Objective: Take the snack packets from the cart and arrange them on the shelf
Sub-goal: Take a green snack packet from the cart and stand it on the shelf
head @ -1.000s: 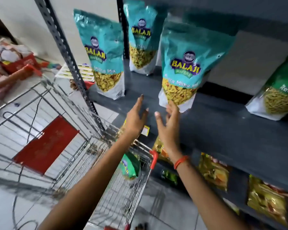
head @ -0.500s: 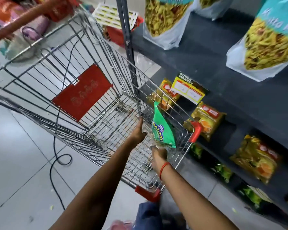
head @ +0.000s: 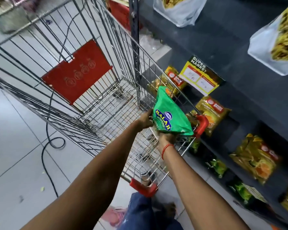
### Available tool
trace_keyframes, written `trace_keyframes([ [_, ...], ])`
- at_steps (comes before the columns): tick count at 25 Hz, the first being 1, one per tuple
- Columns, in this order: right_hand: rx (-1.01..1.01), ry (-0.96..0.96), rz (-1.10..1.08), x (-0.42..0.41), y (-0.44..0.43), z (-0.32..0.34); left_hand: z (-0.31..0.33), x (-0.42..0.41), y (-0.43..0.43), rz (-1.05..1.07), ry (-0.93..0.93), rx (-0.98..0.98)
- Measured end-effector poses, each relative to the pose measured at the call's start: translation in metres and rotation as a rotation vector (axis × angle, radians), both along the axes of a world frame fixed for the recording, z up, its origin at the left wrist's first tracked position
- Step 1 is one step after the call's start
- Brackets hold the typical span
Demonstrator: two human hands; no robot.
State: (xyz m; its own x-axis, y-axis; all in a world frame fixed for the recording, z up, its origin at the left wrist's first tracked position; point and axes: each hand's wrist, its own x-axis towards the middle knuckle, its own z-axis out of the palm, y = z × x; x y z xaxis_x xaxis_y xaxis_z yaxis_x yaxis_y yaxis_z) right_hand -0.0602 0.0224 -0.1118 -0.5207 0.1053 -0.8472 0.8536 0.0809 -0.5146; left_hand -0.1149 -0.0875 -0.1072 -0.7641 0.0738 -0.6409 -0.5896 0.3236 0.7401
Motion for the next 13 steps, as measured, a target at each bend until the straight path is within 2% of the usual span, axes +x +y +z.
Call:
trace_keyframes([
  [4,0.191,0.238,-0.129,-0.014,-0.003,0.04,0.037,0.018,-0.022,0.089,0.192,-0.017],
  [8,0.118,0.516,-0.011,-0.006,0.019,0.097,0.093,0.029,-0.036,0.068,0.454,-0.099],
  [10,0.094,0.66,0.03,-0.007,0.04,0.132,0.133,0.032,-0.028,0.092,0.518,-0.06],
  [13,0.077,0.851,0.069,-0.007,0.085,0.182,0.197,0.039,0.006,0.078,0.58,0.12],
])
